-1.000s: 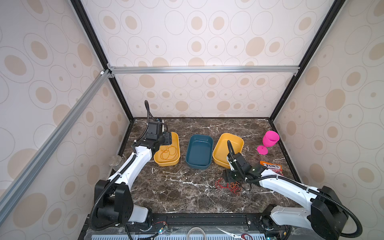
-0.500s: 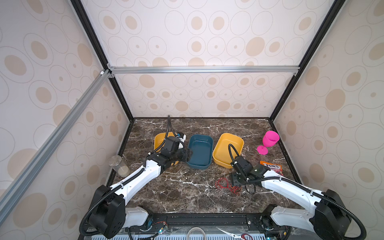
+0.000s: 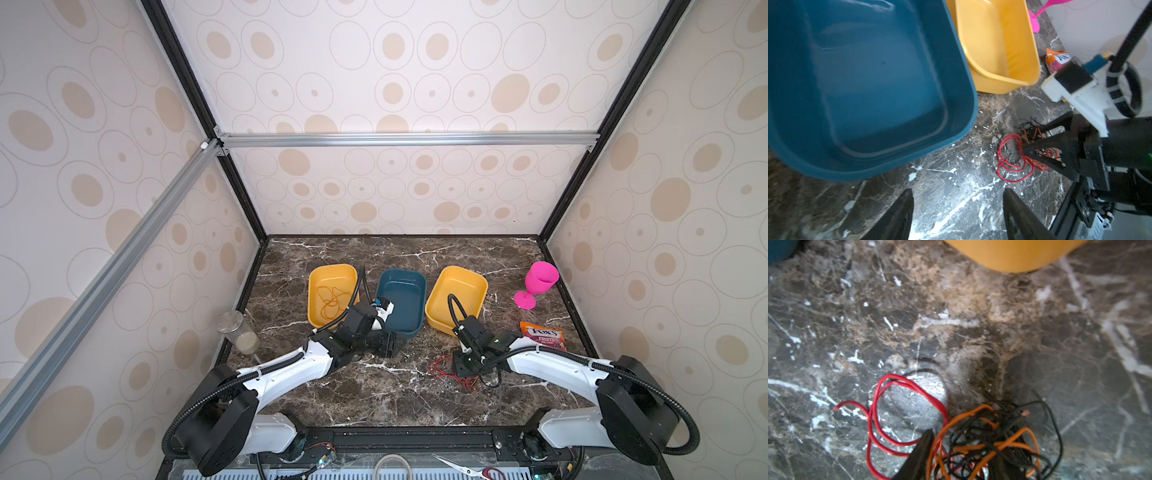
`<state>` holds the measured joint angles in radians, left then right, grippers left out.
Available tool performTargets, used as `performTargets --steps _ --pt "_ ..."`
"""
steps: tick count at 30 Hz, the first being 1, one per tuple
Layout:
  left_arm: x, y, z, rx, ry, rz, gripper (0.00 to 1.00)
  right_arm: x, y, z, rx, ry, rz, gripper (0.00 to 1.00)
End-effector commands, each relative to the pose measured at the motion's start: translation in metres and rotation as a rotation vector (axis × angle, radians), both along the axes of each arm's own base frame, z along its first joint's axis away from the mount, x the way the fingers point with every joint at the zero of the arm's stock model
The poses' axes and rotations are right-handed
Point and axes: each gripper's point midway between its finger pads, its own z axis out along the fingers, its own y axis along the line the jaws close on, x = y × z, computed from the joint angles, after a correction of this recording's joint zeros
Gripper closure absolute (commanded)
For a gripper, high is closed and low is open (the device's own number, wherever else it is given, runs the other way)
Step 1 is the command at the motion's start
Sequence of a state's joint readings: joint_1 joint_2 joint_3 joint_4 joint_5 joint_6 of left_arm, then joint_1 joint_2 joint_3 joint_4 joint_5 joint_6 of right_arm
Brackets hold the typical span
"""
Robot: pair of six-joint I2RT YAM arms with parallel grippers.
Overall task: Untangle the cables
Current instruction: 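Move the left gripper back toward the wire bundle beside the right gripper, then lower the left gripper onto the red wire next to the right gripper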
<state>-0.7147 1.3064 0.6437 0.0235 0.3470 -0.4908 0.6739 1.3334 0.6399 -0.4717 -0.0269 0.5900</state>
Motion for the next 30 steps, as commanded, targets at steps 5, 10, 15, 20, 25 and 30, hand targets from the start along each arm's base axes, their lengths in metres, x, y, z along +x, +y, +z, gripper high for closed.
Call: performTargets --steps 5,10,15,20,25,30 --pt "-0.022 -0.03 -0.008 -0.089 0.029 -0.126 0.32 0.002 0.017 -0.009 0.062 0.006 0.041 0.76" --pt "-0.032 -0.038 -0.025 -0.062 0.048 -0.166 0.33 0.006 0.035 -0.006 0.139 -0.01 0.076 0.8" --pt "-0.037 -0.045 -0.034 -0.066 0.031 -0.191 0.33 0.008 0.047 -0.002 0.177 -0.022 0.104 0.81" --pt "-0.032 -0.05 -0.045 -0.042 0.022 -0.188 0.38 0.006 0.053 -0.007 0.181 -0.013 0.114 0.81" --pt "-0.037 -0.056 -0.056 -0.049 0.052 -0.207 0.42 0.004 0.053 -0.009 0.178 -0.009 0.115 0.81" --pt "-0.038 -0.056 -0.069 -0.027 0.06 -0.199 0.47 0.003 0.053 -0.01 0.181 -0.008 0.115 0.81"
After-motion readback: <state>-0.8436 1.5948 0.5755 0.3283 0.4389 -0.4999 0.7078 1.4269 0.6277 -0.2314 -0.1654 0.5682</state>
